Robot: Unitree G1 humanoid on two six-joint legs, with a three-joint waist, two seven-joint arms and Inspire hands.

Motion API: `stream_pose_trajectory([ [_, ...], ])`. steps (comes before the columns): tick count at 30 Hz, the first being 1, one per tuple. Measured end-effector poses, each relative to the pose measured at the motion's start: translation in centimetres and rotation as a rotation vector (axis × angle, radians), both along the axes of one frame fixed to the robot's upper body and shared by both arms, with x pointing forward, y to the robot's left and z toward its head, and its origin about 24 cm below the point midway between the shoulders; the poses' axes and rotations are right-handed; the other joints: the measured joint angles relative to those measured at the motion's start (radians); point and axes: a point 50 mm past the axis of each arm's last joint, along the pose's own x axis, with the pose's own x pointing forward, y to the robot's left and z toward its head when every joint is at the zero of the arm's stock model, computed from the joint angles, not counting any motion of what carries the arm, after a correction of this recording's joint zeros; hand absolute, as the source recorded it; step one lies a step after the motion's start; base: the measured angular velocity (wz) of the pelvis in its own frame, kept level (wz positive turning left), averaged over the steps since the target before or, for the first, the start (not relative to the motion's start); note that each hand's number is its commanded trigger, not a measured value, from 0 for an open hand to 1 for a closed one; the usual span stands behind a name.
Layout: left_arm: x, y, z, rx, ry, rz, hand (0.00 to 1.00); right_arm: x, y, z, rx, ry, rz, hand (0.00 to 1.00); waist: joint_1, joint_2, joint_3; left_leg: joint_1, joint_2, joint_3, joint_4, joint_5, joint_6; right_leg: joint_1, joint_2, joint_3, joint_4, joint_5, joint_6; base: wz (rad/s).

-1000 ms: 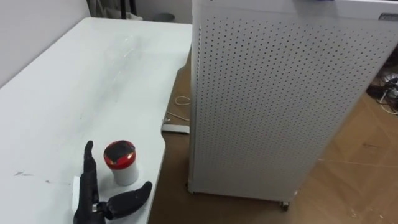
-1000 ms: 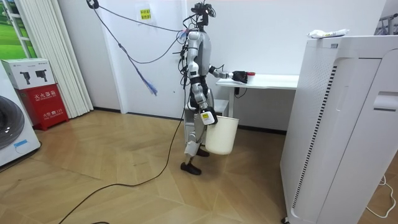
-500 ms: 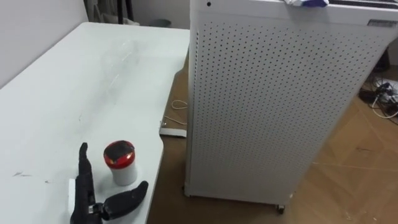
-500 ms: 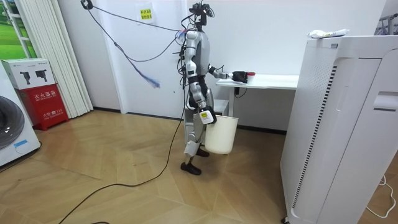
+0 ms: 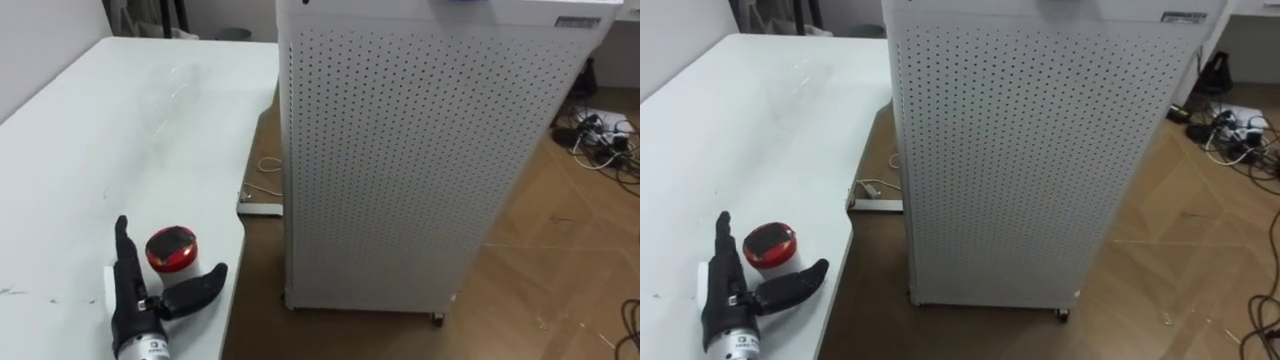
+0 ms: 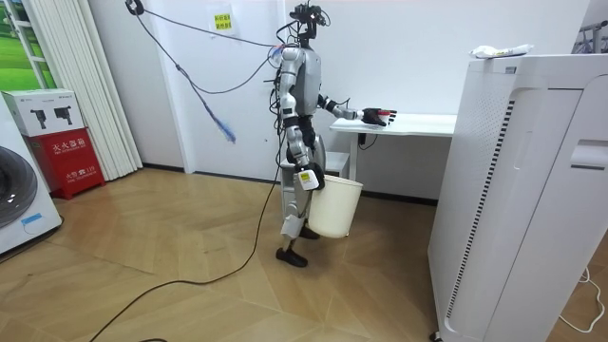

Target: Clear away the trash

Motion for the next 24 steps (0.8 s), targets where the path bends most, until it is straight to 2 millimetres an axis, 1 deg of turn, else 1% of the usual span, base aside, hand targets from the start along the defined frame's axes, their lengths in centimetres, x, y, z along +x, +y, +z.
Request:
stream_pose_trajectory([
  [1,0.1,0.0,0.1,0.001,-0.004,0.007,0.13,0.1,0.0,0.0,0.002,0.002,-0.009,1.00,-0.001,0.001,0.0001,-0.003,0.000,0.001,0.000,0.000,0.000,-0.004,0.000,0.001,0.000,0.000,0.000,-0.05],
  [2,0.1,0.0,0.1,0.001,-0.005,0.008,0.62,0.1,0.0,0.0,0.003,0.005,-0.012,1.00,-0.001,0.001,0.0002,-0.004,0.000,0.001,0.000,0.000,0.000,-0.005,0.000,0.001,-0.002,0.000,0.000,0.00],
  [3,0.2,0.0,0.2,0.001,-0.008,0.010,0.87,0.1,0.1,0.0,0.000,0.009,-0.010,1.00,-0.001,0.001,0.0002,-0.005,0.000,0.002,0.001,0.000,0.000,-0.005,0.000,0.001,-0.004,0.000,0.000,0.00],
  [4,0.2,0.0,0.2,0.002,-0.009,0.013,1.00,0.1,0.1,0.0,0.000,0.011,-0.008,1.00,-0.005,0.001,0.0002,-0.006,-0.001,0.001,0.001,0.000,0.000,-0.005,0.000,0.000,-0.005,0.000,0.000,0.00],
  [8,0.2,0.2,0.4,0.001,-0.017,0.047,1.00,0.4,0.2,0.0,0.000,0.009,0.002,1.00,-0.006,0.002,-0.0002,-0.005,-0.001,0.002,0.000,0.000,0.000,-0.004,-0.001,0.000,-0.005,0.000,0.000,0.00],
  [12,0.1,1.6,0.4,0.011,-0.013,0.107,1.00,0.5,0.2,0.0,-0.002,0.008,0.008,1.00,-0.007,0.002,-0.0002,-0.005,-0.001,0.002,0.000,0.000,0.000,-0.003,-0.002,0.000,-0.005,0.000,0.000,0.00],
  [17,0.3,1.8,0.4,-0.007,0.000,0.135,1.00,0.6,0.2,0.0,0.000,0.016,0.009,1.00,-0.008,0.004,0.0007,-0.003,-0.002,0.002,0.000,0.000,0.000,0.001,-0.002,0.001,-0.005,0.001,0.001,0.00],
  [20,0.2,2.0,0.1,-0.034,0.010,0.156,1.00,0.6,0.2,0.0,0.000,0.016,0.009,1.00,-0.014,0.011,0.0036,0.006,-0.002,0.001,-0.003,0.000,0.000,0.010,-0.002,0.004,-0.007,0.000,0.001,0.00],
  [24,0.2,2.2,0.0,-0.099,0.009,0.189,1.00,0.8,0.3,0.0,0.005,0.015,0.011,1.00,-0.023,0.020,0.0020,0.008,-0.002,0.004,-0.005,0.000,0.000,0.008,-0.002,0.000,-0.006,0.000,0.001,0.00],
])
